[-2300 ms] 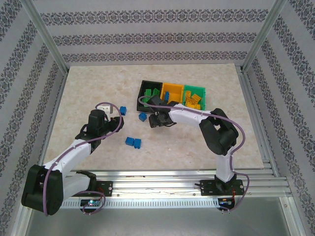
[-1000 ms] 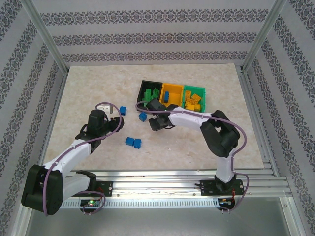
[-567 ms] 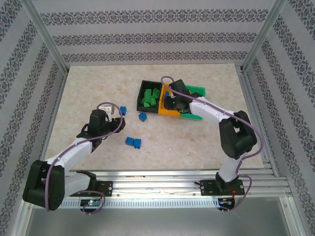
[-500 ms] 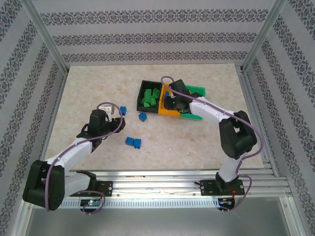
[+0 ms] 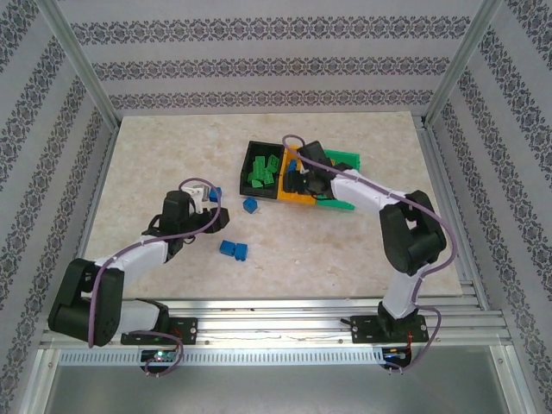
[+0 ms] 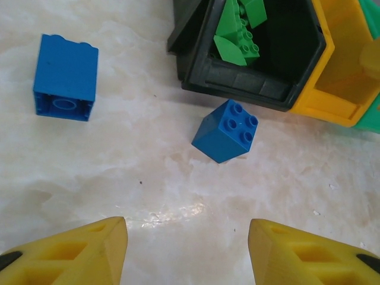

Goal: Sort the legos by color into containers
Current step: Place the lego in the container, then pick up the lego from the center of the table.

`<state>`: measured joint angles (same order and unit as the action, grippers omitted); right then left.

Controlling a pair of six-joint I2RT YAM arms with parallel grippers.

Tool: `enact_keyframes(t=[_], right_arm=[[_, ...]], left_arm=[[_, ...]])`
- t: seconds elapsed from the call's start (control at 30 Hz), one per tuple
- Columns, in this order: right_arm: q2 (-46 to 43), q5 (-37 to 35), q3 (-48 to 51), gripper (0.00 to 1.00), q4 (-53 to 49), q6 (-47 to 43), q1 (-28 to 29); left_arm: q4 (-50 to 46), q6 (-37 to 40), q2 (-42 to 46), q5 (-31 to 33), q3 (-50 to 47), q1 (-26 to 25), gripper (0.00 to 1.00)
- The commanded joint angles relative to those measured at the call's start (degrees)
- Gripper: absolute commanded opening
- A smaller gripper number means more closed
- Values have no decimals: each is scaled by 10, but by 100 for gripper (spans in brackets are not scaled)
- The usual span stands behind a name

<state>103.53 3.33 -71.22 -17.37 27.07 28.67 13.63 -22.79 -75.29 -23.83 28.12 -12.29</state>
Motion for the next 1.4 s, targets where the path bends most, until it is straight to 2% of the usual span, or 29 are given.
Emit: enact_keyframes(t=[0.0, 0.27, 0.63, 0.73, 0.83, 0.97, 1.13, 1.37], right_arm=[[-63, -10, 52, 57, 8, -1, 18], [-156, -48, 141, 57, -7, -32, 13], [-184, -46, 195, 59, 35, -130, -4], [-187, -36, 222, 59, 77, -121, -5], [-194, -23, 268, 59, 155, -108, -4], [-203, -21, 304, 59, 199, -100, -6], [-203, -1, 315, 60, 224, -87, -7], [-208, 0, 318, 60, 229, -83, -9]], left_arm=[[17, 5, -36, -31, 28, -11, 57], [-16, 21, -101, -44, 70, -37, 59], [-100, 60, -133, 18, 138, -71, 66], [-138, 65, -159, 27, 183, -78, 66], [-192, 84, -189, 61, 237, -94, 66], [-252, 103, -235, 94, 300, -109, 66], [-319, 124, -293, 131, 373, -121, 65], [-354, 137, -325, 169, 419, -138, 55]])
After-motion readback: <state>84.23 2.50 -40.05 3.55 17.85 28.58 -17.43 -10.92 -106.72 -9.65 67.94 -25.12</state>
